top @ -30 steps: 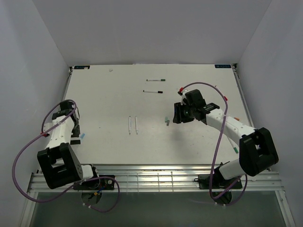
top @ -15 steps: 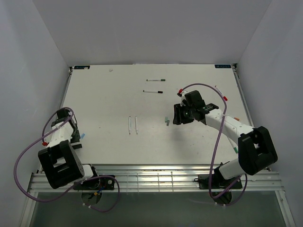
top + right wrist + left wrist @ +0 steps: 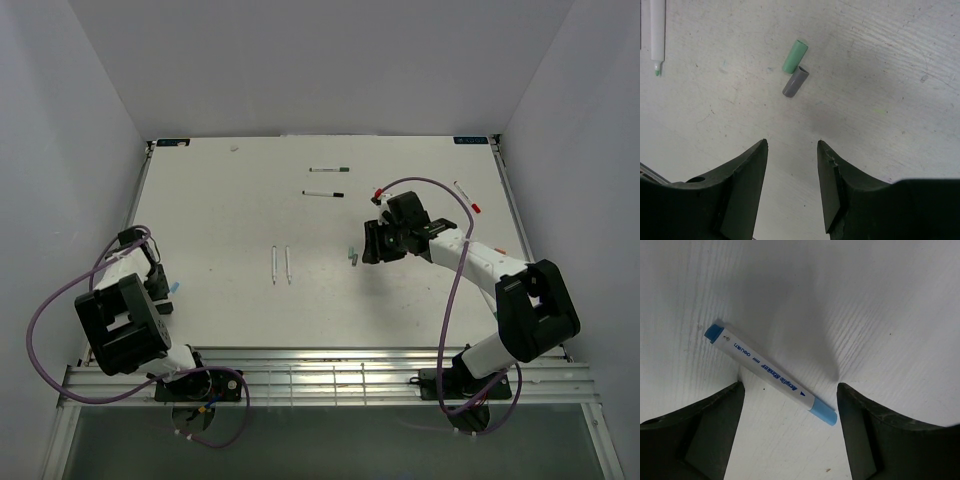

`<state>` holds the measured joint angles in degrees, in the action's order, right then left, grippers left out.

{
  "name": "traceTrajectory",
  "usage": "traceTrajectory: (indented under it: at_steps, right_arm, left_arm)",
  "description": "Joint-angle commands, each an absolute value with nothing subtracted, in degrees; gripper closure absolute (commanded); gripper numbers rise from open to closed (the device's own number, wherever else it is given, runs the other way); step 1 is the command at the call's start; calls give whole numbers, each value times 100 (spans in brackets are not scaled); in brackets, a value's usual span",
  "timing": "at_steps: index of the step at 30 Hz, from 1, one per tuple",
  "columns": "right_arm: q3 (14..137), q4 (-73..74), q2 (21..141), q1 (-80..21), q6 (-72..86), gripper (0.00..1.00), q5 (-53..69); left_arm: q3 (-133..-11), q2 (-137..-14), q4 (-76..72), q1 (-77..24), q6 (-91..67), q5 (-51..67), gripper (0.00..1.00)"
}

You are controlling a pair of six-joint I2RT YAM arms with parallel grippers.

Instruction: Open the pen caps

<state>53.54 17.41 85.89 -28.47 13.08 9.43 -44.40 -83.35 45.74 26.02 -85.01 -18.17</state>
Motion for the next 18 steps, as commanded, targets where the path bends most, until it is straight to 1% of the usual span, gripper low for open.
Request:
traceTrajectory:
  at_steps: [1,6,7,8,9,17,18]
  right_arm:
    - [5300,1468,8657,-2821,1274,50,1046]
    - [5291,1406,8631,-2821,1292,50,1072]
    - [5291,1389,8631,-2821,1292,50,1081]
    - [5291,1380,8622,-2821,1301,50,1090]
    - [5282,1371,8613,-2821,1301,50,1090]
    - [5256,1345,8482,-2821,1318,50,1072]
    - [5247,1345,8455,-2813,1318,50,1046]
  left_arm:
    - [-4254,-8473,4465,2663,-8833,-1828,17]
    - [-4175,-8472,4368,2663,-8781,-1916,21]
    - [-4192,-8507,4377,2663,-8754,-1942,23]
    - [-4201,-8525,4377,2663,-8745,-1968,31]
    - [-4210,-8551,4377,2663,-8736,-1986,32]
    - [-4236,-8886,4290,2681,-8561,-1899,34]
    - [-4210,-8886,4237,2681,-8517,-1846,36]
